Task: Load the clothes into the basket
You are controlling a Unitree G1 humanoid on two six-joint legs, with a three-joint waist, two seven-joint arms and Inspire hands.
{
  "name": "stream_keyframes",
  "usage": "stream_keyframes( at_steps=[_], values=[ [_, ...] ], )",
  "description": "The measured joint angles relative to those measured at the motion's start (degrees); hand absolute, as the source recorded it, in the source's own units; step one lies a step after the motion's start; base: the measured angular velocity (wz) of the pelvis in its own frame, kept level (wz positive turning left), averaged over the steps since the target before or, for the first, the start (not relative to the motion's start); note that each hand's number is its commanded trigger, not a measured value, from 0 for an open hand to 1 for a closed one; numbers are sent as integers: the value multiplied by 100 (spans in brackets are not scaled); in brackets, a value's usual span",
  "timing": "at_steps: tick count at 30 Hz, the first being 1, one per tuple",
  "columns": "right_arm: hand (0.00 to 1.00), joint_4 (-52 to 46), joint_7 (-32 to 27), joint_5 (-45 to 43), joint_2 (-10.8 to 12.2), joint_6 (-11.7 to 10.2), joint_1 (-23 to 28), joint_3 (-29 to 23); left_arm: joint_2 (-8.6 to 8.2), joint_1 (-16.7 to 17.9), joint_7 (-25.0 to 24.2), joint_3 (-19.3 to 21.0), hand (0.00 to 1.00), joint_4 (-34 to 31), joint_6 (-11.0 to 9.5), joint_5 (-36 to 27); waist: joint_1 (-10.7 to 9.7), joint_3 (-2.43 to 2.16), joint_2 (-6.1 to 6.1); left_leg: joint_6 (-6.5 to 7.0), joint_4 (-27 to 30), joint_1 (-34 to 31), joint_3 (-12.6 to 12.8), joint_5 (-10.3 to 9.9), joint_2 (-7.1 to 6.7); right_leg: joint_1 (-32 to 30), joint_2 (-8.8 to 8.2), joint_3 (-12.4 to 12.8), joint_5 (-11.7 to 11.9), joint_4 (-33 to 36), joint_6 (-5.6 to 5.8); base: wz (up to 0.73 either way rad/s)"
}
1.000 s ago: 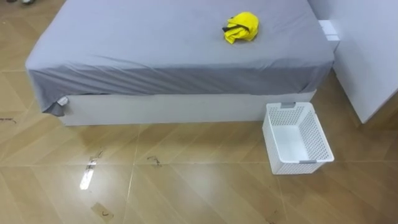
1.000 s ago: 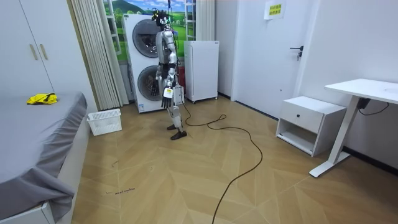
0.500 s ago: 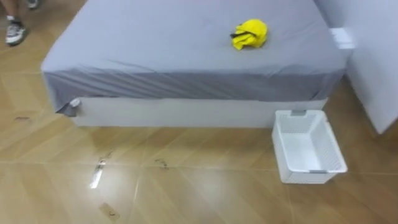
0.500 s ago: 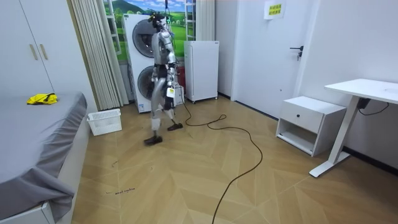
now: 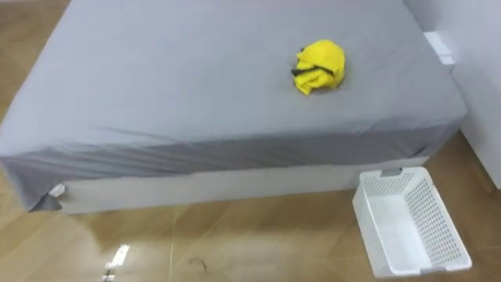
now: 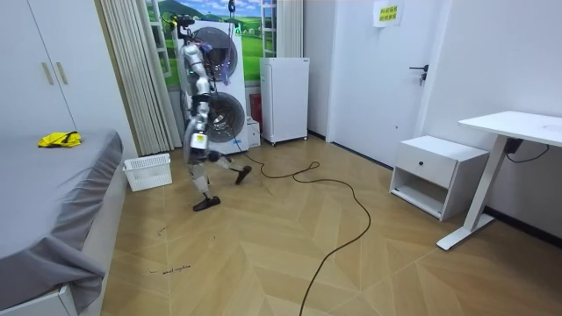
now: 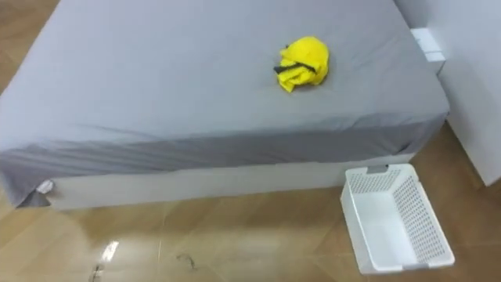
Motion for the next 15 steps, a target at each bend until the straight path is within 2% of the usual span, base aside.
stream_keyframes(
  at_steps=[1, 2, 3, 4, 5, 6, 7, 8, 9, 10, 11, 12, 13, 14, 15],
  values=[
    [0, -272, -32, -11, 15, -4, -4, 24, -5, -13, -3, -100, 0, -24, 12, -5, -39, 26, 55, -21, -92, 218, -254, -92, 35, -368, 284, -193, -84, -625, -30, 7],
    [0, -355, -65, -21, 29, -13, -16, 34, -5, -25, -2, -173, 0, -54, 22, 19, -94, 25, 53, -29, -132, 315, -381, -138, 43, -508, 381, -252, -72, -1050, -25, 55],
    [0, -441, -134, -19, 66, -63, -40, 28, -9, -39, -18, -379, 0, -80, 38, 86, -191, 17, 30, -63, -269, 550, -556, -223, 51, -673, 440, -353, 128, -2092, -17, 75],
    [0, -598, -258, -21, 99, -63, -38, 9, -61, -20, -37, -563, 0, -107, 83, 134, -188, 16, 45, -108, -346, 787, -670, -351, 93, -753, 418, -377, 765, -2871, -63, 76],
    [0, -700, -324, -34, 115, -63, -37, 4, -96, -7, -50, -613, 0, -110, 96, 156, -188, 18, 78, -140, -352, 926, -733, -425, 152, -793, 418, -396, 1065, -3080, -75, 58],
    [0, -1008, -426, -36, 156, -80, -42, 5, -116, 69, -79, -661, 0, -121, 106, 211, -132, -36, 80, -234, -332, 1107, -830, -556, 261, -772, 416, -498, 1403, -3198, -241, 38],
    [0, -1242, -476, -21, 170, -232, -142, -2, -120, 148, -129, -660, 0, -84, 126, 190, -75, -86, 147, -428, -208, 1117, -812, -692, 389, -666, 462, -727, 1462, -3048, -528, 28],
    [0, -1340, -513, -21, 170, -294, -208, -13, -126, 182, -142, -658, 0, -66, 151, 170, -56, -71, 201, -497, -161, 1145, -786, -719, 459, -608, 500, -824, 1363, -2983, -581, 24],
    [0, -1669, -584, -50, 160, -345, -276, -30, -118, 280, -148, -650, 0, -80, 195, 168, -11, -68, 310, -597, -120, 1219, -723, -716, 612, -513, 582, -935, 1175, -2785, -634, 30],
    [0, -1982, -628, -42, 138, -401, -323, -26, -105, 351, -144, -623, 0, -199, 237, 168, 27, -57, 358, -746, -42, 1311, -544, -634, 732, -476, 601, -986, 986, -2508, -683, 32],
    [0, -2043, -654, -10, 125, -441, -353, -13, -101, 418, -143, -610, 0, -274, 254, 175, 32, -50, 371, -837, 6, 1376, -514, -566, 776, -469, 586, -1025, 909, -2312, -723, 32],
    [0, -2238, -674, 8, 103, -433, -401, 9, -106, 527, -149, -551, 0, -391, 285, 193, 12, 52, 344, -881, 279, 1490, -585, -460, 896, -651, 548, -1176, 700, -1735, -621, 17],
    [0, -2598, -672, 17, 160, -434, -400, 37, -19, 681, -146, -430, 0, -556, 286, 222, 40, 5, 332, -892, 971, 1316, -480, -467, 954, -680, 612, -1054, 789, -2333, -529, 5],
    [0, -2753, -675, 20, 163, -446, -388, 64, 29, 727, -139, -407, 0, -561, 300, 231, 77, 4, 293, -923, 1391, 1180, -368, -488, 989, -664, 596, -1134, 893, -2403, -793, 0],
    [0, -2861, -689, 1, 102, -436, -394, 92, 55, 812, -125, -415, 0, -602, 385, 245, -2, -15, 365, -1008, 2072, 911, -350, -435, 1139, -463, 663, -1215, 670, -2383, -845, 20]
  ],
)
